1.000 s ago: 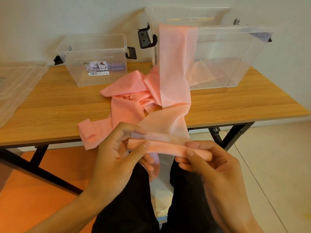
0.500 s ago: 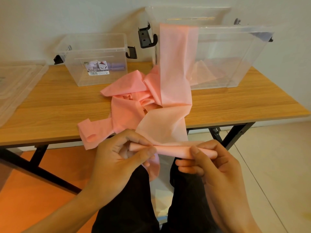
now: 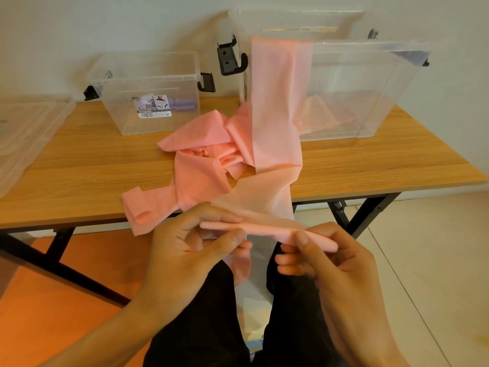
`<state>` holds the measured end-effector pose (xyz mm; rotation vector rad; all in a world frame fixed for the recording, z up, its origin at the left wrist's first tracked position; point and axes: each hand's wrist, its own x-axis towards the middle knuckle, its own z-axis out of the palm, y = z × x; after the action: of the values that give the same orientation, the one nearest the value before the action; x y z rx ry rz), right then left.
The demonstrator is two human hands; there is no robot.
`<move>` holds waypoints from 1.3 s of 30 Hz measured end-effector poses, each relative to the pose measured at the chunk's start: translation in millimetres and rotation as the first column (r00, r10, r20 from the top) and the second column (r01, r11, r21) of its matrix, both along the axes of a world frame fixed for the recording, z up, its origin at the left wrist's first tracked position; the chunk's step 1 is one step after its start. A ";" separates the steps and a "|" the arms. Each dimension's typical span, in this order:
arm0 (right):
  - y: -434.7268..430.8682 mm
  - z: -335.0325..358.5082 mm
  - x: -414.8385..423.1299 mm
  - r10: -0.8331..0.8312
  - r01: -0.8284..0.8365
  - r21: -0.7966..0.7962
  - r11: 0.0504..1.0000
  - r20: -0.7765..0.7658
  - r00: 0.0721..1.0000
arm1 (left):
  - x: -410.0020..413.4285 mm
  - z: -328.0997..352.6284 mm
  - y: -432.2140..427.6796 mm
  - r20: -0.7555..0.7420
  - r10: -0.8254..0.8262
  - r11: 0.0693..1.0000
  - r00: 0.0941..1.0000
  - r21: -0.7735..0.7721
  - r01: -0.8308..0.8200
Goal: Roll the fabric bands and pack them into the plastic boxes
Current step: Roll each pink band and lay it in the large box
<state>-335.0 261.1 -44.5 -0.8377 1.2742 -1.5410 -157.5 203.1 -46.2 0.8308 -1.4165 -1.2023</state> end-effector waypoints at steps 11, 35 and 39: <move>-0.2 -0.5 1.6 -0.002 -0.006 0.074 0.997 0.106 0.994 | -6.2 1.8 2.5 -0.052 0.055 0.998 0.997 0.025 -0.054; 4.8 -5.5 4.9 0.023 -0.023 -0.007 1.000 0.013 1.000 | -3.7 0.5 -0.3 0.061 0.093 0.996 0.994 0.008 -0.093; 6.2 -8.4 3.2 -0.025 0.024 0.007 1.000 0.037 0.999 | -7.4 -1.6 2.8 0.051 0.044 0.997 0.998 0.066 -0.047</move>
<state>-331.8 267.4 -52.9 -0.7887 1.2668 -1.5637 -164.9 205.9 -47.9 0.9405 -1.3963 -1.2068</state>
